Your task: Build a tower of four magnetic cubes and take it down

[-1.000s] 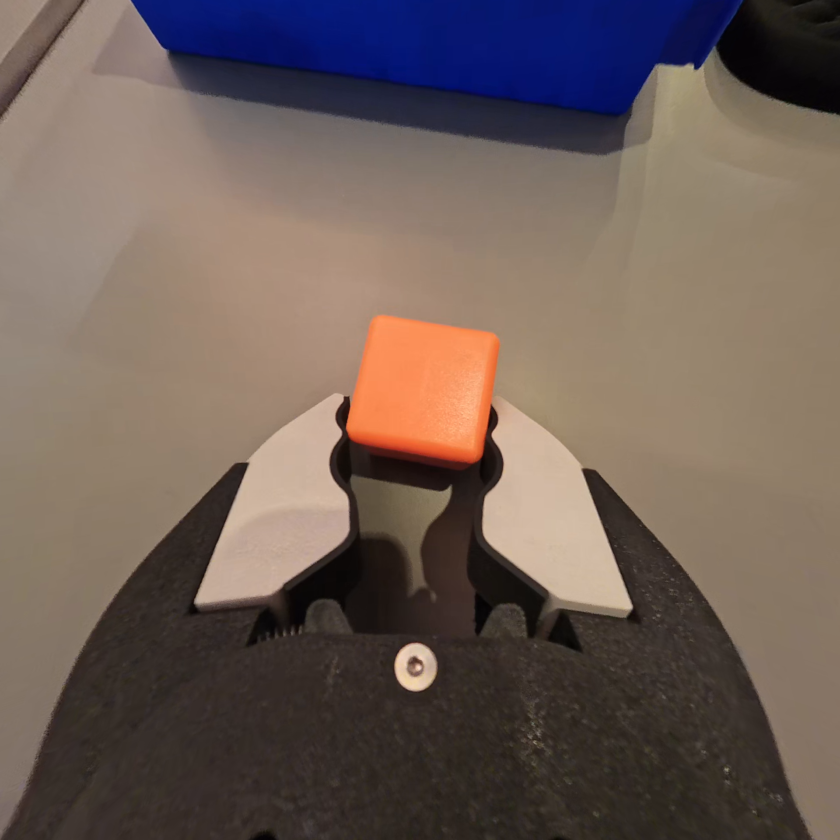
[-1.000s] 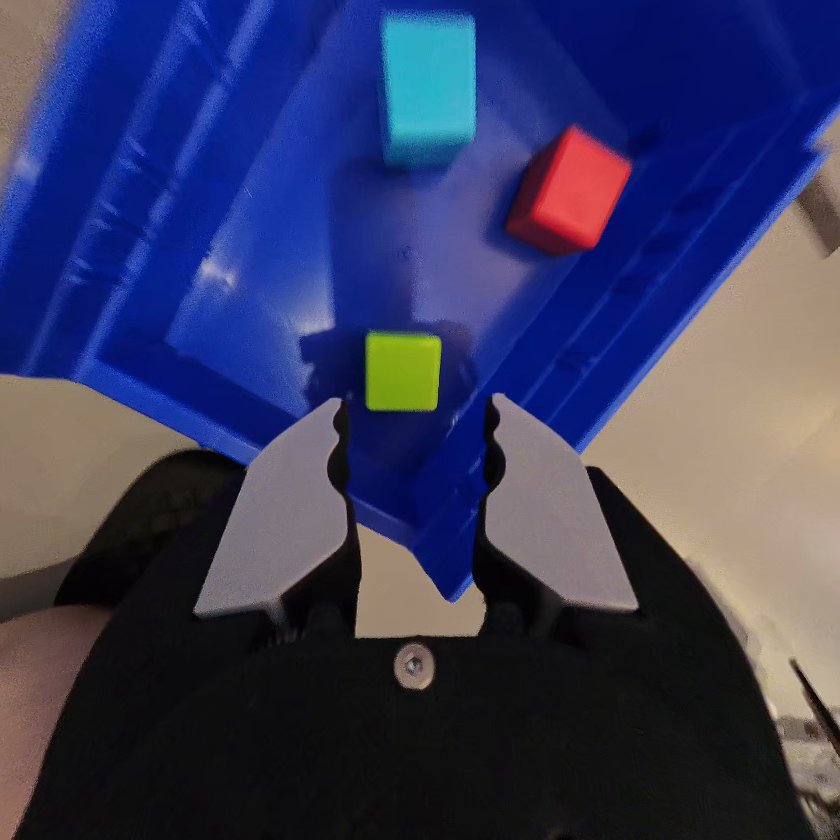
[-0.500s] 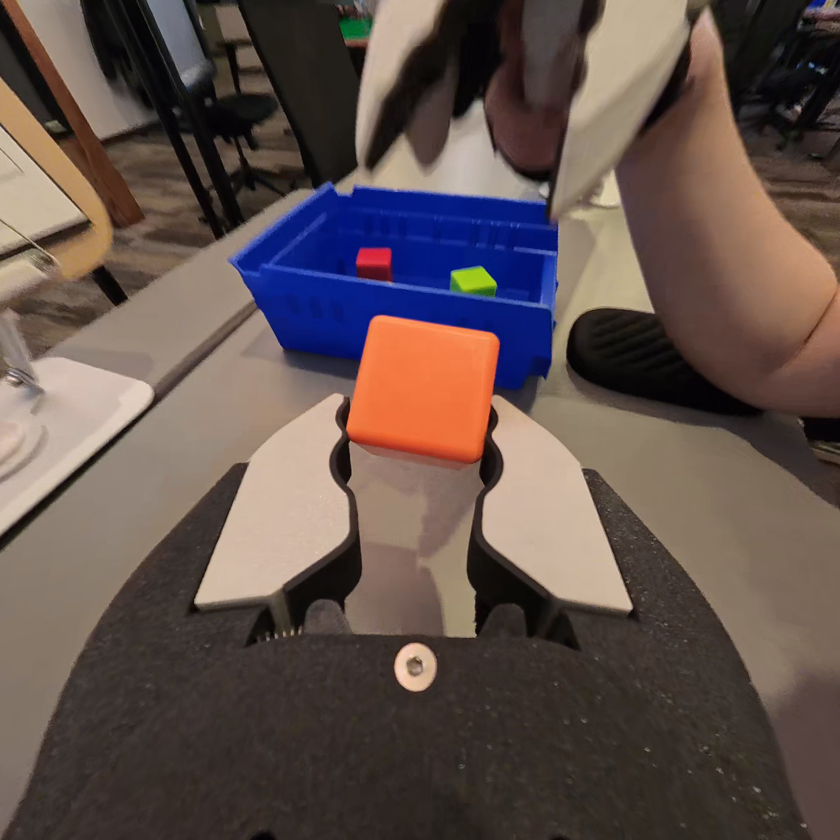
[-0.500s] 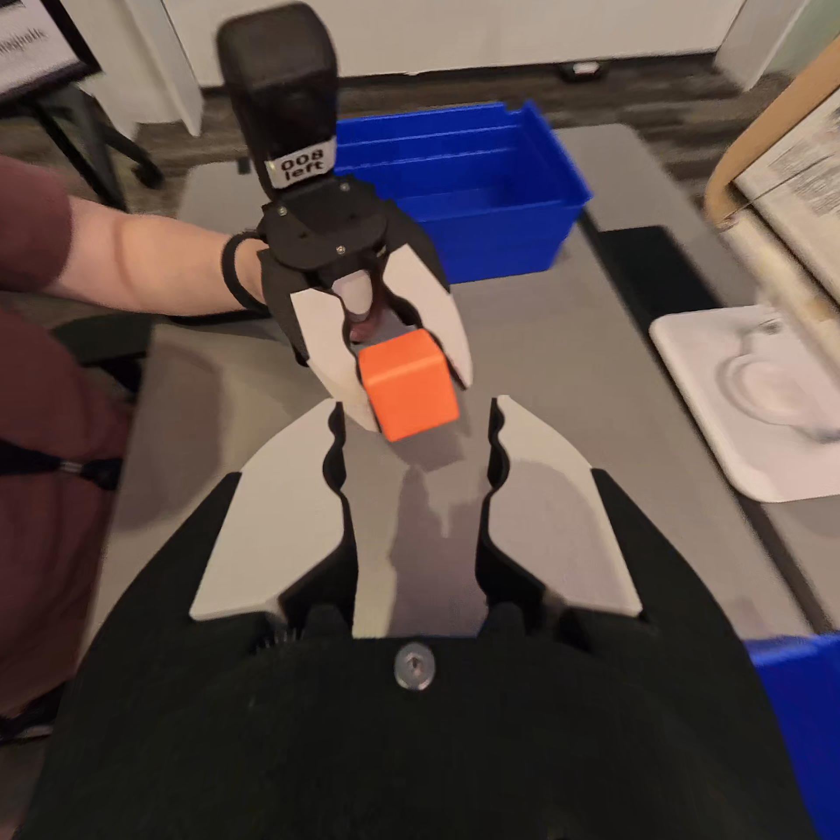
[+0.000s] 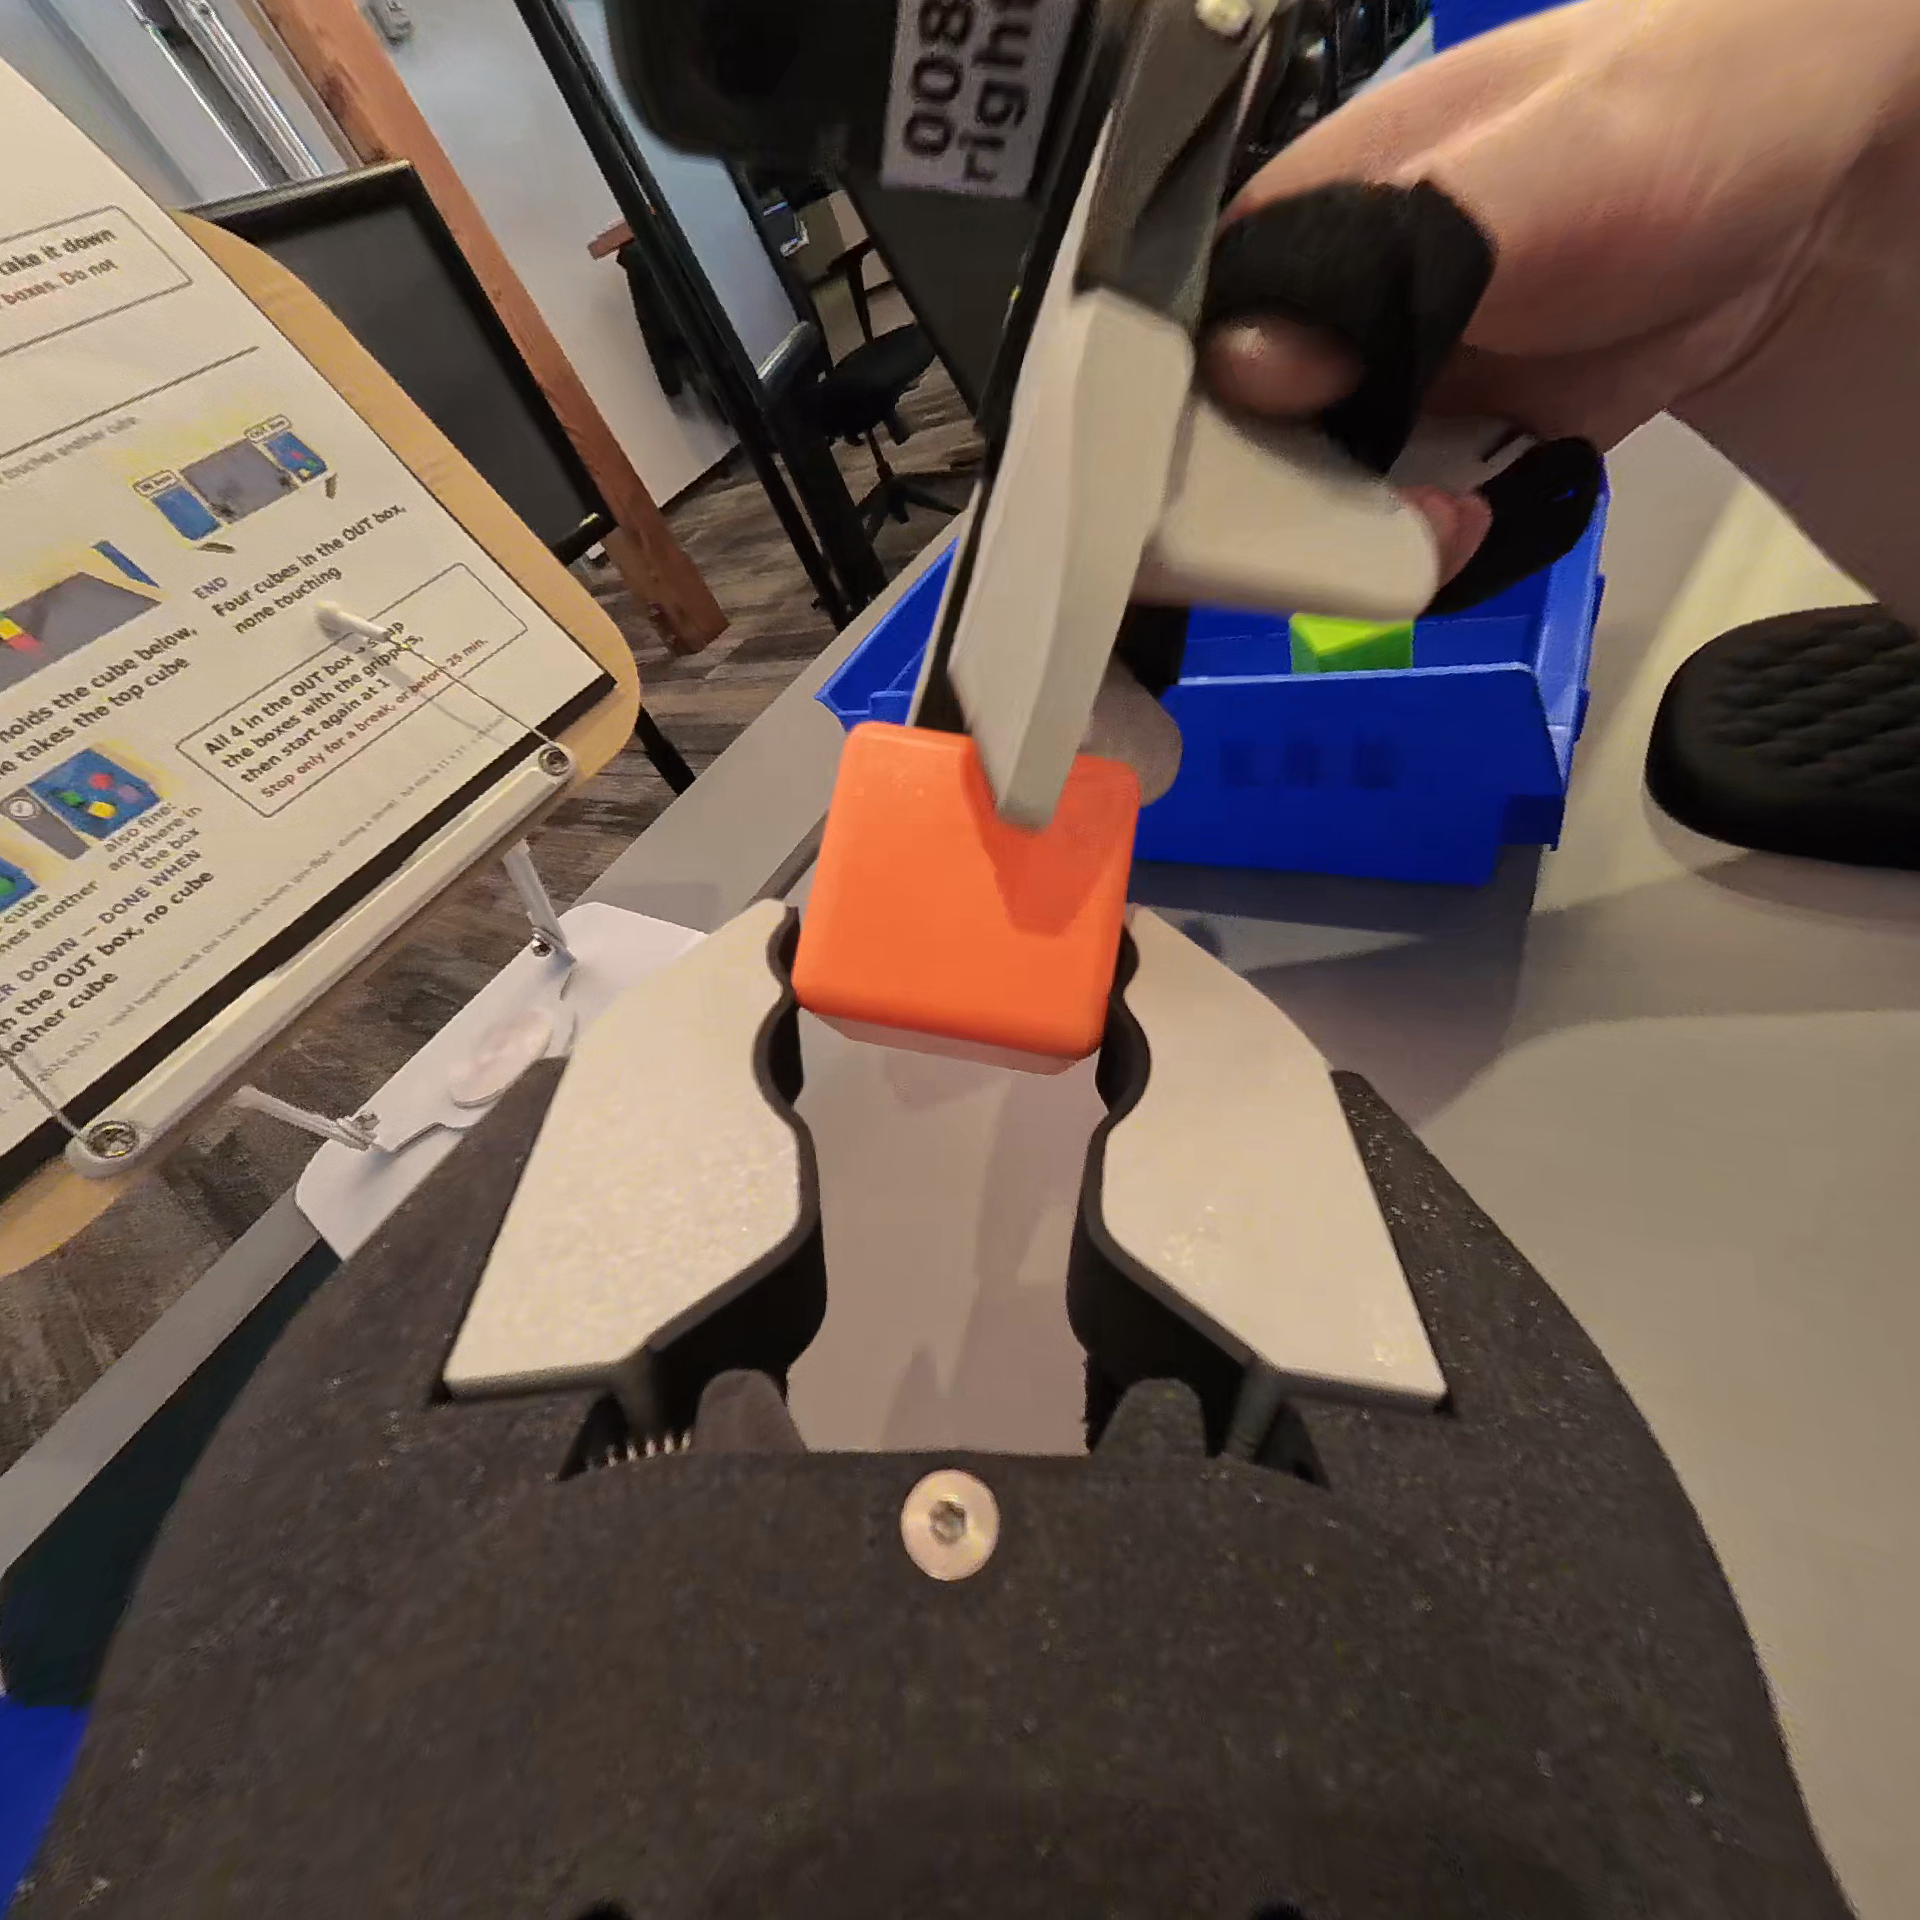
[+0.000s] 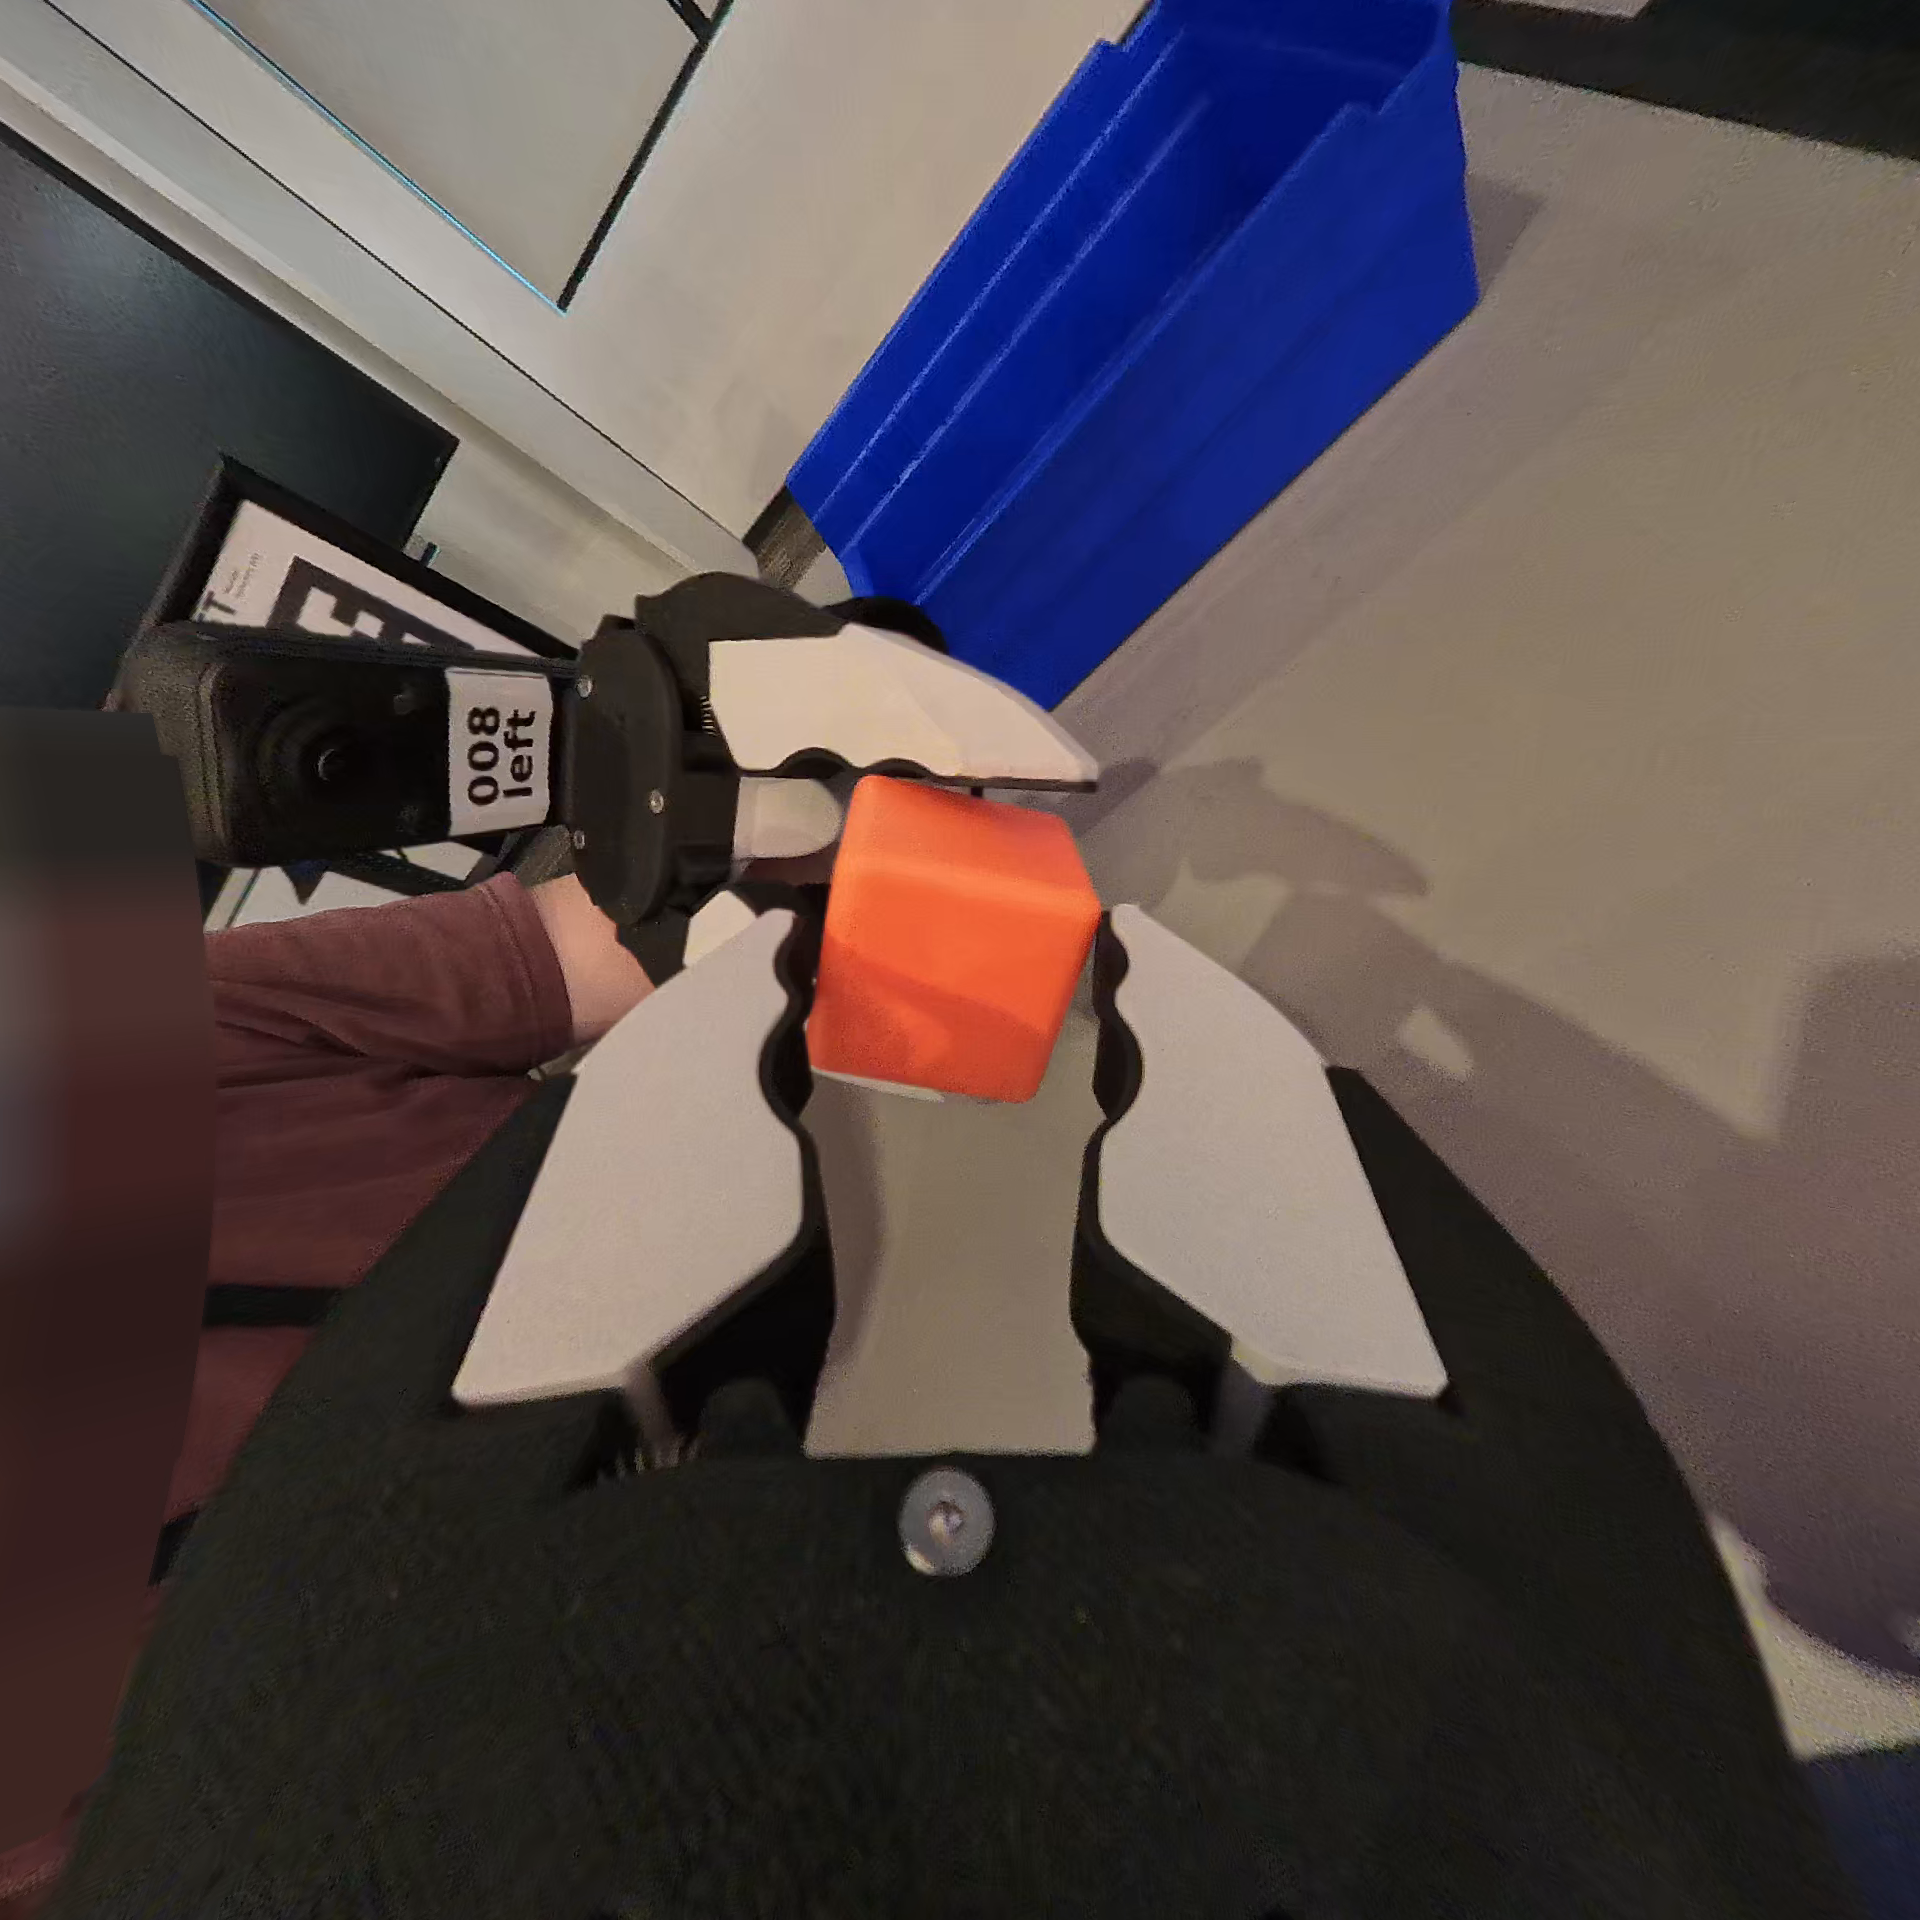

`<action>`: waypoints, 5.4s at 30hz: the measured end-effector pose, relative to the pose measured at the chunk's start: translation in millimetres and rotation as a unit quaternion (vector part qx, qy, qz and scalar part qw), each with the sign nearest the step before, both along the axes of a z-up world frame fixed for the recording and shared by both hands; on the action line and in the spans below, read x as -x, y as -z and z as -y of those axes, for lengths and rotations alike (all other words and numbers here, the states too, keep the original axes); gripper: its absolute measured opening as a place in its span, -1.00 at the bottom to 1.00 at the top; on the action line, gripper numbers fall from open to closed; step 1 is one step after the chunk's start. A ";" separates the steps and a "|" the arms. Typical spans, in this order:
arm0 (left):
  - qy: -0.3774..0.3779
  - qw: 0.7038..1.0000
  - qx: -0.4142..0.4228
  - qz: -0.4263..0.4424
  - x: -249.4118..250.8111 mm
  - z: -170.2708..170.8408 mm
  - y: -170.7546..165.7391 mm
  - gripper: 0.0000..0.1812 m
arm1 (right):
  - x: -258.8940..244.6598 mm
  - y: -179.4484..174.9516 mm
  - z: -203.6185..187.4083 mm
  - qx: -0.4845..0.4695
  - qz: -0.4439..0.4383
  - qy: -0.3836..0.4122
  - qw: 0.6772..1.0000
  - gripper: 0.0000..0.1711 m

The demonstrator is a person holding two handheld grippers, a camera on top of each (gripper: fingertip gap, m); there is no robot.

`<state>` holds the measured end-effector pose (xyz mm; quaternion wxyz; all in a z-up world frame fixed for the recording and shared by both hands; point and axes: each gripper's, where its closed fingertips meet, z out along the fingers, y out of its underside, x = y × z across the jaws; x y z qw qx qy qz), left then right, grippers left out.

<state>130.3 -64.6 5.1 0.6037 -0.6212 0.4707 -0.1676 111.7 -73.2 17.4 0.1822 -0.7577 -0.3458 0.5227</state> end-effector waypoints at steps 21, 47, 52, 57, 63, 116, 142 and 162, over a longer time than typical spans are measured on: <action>0.062 0.993 0.101 -0.028 -7.1 16.7 14.9 -0.26 | -237.5 105.6 -12.2 -0.108 0.377 -0.029 0.920 -0.42; -0.184 0.976 0.074 -0.092 144.3 -35.0 -47.6 -0.12 | -367.3 35.2 -89.1 -0.176 0.346 0.395 0.833 -0.42; -0.368 0.915 0.140 -0.092 288.6 -42.8 -45.9 -0.07 | -394.5 86.2 -95.9 -0.053 0.351 0.434 0.828 -0.40; -0.466 0.854 0.233 0.000 388.3 -32.1 -22.6 -0.10 | -384.9 117.1 -95.4 0.018 0.378 0.412 0.829 -0.76; -0.510 0.787 0.347 -0.005 442.4 -18.9 36.8 -0.01 | -376.7 121.9 -91.3 0.044 0.406 0.404 0.819 -0.91; -0.293 0.771 0.518 -0.225 225.6 -17.8 124.6 -0.72 | -198.3 146.5 -85.4 0.049 0.467 0.238 0.850 -0.85; -0.183 0.919 0.265 0.228 329.2 -5.7 -83.5 -0.96 | -224.9 162.8 -78.6 0.151 0.475 0.205 0.842 -0.92; -0.219 0.926 0.244 0.188 343.7 1.2 -84.5 -1.00 | -244.5 36.5 -72.0 0.138 0.497 0.204 0.832 -0.92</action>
